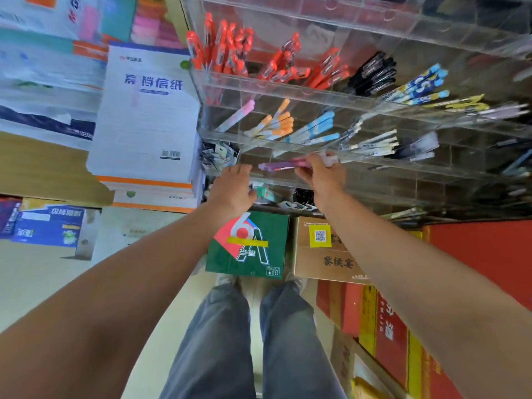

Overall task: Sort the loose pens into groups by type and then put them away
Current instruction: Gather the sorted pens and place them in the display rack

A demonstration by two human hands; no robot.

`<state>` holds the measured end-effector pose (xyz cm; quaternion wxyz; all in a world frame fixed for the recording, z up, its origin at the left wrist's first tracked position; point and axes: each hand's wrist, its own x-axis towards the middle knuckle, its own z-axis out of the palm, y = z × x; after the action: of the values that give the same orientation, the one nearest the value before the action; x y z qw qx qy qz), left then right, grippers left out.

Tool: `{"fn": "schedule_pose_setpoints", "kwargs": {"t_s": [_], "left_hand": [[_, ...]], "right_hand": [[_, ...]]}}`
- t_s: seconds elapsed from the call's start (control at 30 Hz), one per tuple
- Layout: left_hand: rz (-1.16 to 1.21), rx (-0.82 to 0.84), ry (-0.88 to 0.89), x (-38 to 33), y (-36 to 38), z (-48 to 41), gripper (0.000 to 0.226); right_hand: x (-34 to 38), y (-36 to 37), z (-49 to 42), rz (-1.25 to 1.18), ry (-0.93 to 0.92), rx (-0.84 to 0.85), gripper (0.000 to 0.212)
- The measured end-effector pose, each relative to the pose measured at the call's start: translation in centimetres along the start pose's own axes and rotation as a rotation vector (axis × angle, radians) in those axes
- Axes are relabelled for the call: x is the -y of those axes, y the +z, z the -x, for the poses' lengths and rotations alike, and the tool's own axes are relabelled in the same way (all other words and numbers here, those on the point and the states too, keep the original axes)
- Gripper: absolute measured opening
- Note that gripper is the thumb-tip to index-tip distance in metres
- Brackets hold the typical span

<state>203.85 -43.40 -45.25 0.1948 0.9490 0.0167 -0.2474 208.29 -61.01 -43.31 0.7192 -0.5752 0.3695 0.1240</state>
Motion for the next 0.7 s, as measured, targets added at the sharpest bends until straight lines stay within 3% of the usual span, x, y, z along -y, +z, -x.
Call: {"fn": "schedule_pose_setpoints", "kwargs": {"t_s": [0.2, 0.4, 0.53, 0.7], "left_hand": [[-0.120, 0.157, 0.094, 2.7, 1.4, -0.8, 0.080], [-0.014, -0.005, 0.185, 3.8, 2.1, -1.0, 0.072], [0.011, -0.024, 0.248, 4.7, 2.4, -0.8, 0.065], [0.049, -0.050, 0.307, 5.3, 2.4, -0.5, 0.066]], "right_hand": [[-2.8, 3.1, -1.1, -0.023, 0.009, -0.096, 0.012], [-5.3, 5.3, -1.9, 0.143, 0.074, -0.100, 0.008], [-5.6, 6.4, -1.9, 0.272, -0.039, -0.094, 0.018], [-6.0, 6.4, -2.3, 0.515, -0.175, -0.123, 0.008]]}}
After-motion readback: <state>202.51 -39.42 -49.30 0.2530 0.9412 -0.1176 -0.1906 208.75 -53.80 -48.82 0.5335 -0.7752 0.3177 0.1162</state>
